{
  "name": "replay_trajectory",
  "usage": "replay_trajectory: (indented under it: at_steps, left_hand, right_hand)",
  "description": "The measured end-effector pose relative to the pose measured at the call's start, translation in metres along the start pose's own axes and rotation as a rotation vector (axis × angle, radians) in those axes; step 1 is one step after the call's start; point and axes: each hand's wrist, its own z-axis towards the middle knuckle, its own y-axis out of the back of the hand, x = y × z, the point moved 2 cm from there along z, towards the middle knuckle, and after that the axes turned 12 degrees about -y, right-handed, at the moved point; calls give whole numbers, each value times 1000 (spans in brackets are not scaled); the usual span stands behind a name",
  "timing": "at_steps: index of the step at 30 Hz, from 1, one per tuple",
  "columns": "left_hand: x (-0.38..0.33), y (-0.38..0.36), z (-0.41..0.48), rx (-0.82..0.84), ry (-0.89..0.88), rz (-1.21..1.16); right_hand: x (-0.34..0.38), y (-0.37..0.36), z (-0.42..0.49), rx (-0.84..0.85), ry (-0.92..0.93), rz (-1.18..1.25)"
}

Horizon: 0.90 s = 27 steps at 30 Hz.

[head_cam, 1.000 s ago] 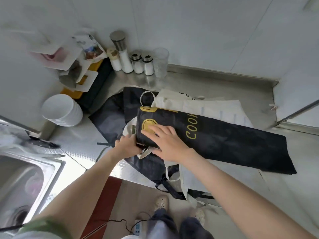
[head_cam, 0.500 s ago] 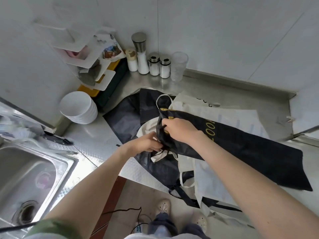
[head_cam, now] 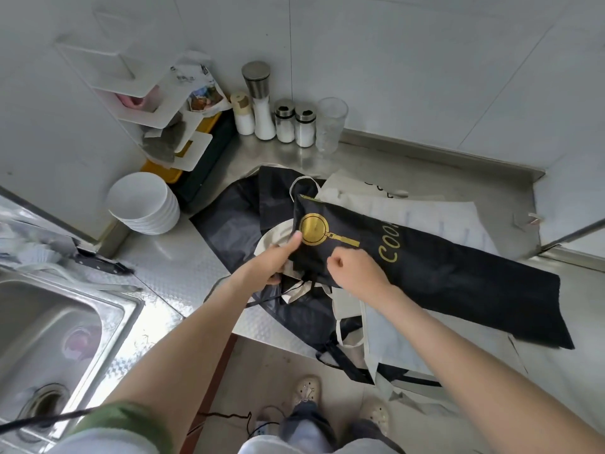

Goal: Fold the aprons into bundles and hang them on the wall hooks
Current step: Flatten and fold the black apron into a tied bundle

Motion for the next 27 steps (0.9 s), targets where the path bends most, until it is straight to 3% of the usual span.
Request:
replay_trajectory:
  at_steps: [3,5,11,16,21,27]
  left_hand:
    - [6,-3,12,-146,6,-90]
    - [8,-5,14,-142,-11,-82]
    - [9,-9,15,-16,-14,-100]
    - [8,-11,10,109,-25,-192]
    - [-9,-11,-1,65,-63,-244]
    - [-27,-12,-11,87,-107,-313]
  right_hand:
    - [-8,-34,-6,198,-277,201]
    - [-9,-54,-8,286,-434,479]
    - [-3,-81,-4,342,-633,1020]
    - [4,-76,-5,383,-616,1203]
    - [11,-62,-10,500,-471,1473]
    - [-1,-25,-30,604,-359,1238]
